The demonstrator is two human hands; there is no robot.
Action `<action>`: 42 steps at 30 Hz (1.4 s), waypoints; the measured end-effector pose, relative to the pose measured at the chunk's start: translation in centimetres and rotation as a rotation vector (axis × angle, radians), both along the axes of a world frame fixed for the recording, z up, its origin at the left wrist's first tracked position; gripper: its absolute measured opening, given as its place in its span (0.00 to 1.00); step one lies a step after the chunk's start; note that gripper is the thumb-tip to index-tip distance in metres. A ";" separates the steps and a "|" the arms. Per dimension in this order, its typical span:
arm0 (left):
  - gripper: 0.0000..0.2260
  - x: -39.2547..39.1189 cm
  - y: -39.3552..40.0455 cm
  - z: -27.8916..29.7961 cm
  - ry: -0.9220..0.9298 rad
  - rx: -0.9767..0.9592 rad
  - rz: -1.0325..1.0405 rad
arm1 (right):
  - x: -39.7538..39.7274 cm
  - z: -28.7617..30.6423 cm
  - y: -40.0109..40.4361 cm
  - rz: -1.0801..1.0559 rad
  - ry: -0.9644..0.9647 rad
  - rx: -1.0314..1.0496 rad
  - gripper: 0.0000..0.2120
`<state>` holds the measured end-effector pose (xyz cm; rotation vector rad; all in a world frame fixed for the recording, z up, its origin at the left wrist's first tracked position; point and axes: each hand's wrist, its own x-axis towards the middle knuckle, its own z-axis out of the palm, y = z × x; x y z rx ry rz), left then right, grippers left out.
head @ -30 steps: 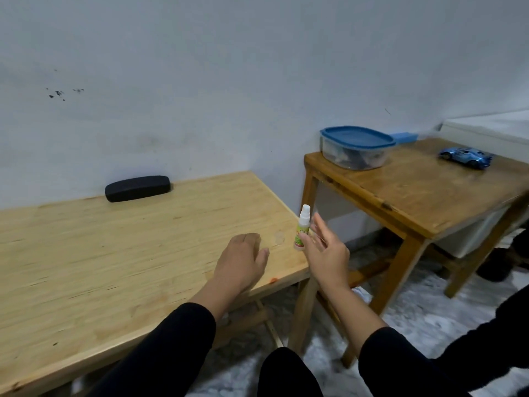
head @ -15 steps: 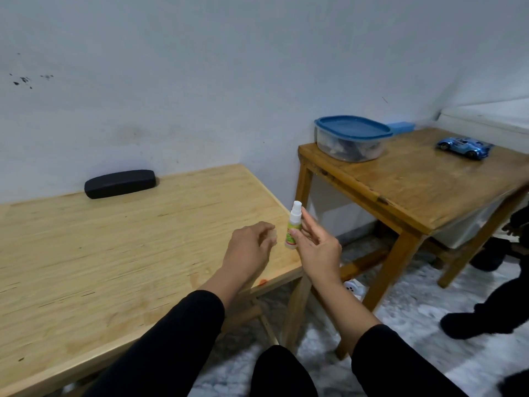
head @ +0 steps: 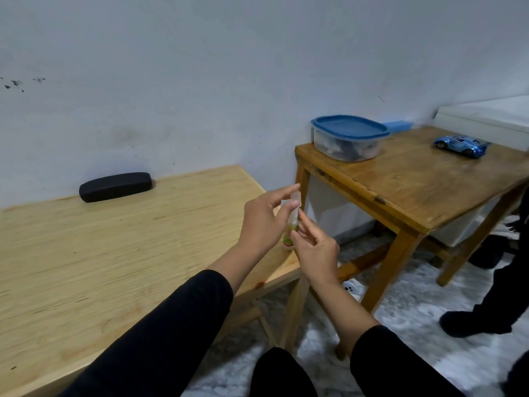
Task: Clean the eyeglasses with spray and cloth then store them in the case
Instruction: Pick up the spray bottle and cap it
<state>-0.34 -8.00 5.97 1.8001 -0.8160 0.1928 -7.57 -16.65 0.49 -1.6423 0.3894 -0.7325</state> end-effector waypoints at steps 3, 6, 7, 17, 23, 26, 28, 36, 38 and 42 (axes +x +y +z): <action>0.13 0.2 0.0 -0.5 -0.027 0.072 -0.002 | 0.1 -0.1 -0.2 -0.006 0.014 -0.016 0.23; 0.14 0.4 0.3 -1.1 0.010 0.086 -0.026 | 0.1 -0.2 -0.3 0.005 0.017 -0.013 0.25; 0.15 0.4 0.4 -1.3 0.031 0.086 -0.032 | 0.1 -0.2 -0.3 0.005 0.016 -0.037 0.27; 0.19 1.2 2.5 -5.7 0.026 0.569 0.165 | 0.1 0.6 -0.4 0.028 0.068 -0.401 0.31; 0.21 1.5 2.7 -6.3 -0.011 0.715 0.144 | 0.3 1.1 -0.9 0.066 0.131 -0.464 0.28; 0.21 1.5 2.8 -6.4 -0.012 0.711 0.143 | 0.2 1.0 -0.8 0.067 0.134 -0.451 0.29; 0.21 1.6 2.8 -6.5 -0.013 0.707 0.138 | 0.2 1.1 -0.7 0.056 0.131 -0.433 0.29; 0.20 1.4 2.8 -6.5 -0.015 0.704 0.143 | 0.5 1.2 0.3 -0.026 0.105 -0.400 0.29; 0.20 1.4 2.8 -6.4 -0.018 0.707 0.142 | 0.5 1.2 0.2 -0.022 0.102 -0.389 0.28; 0.20 1.3 2.7 -6.3 -0.019 0.717 0.149 | 0.1 1.1 0.2 0.019 0.067 -0.313 0.28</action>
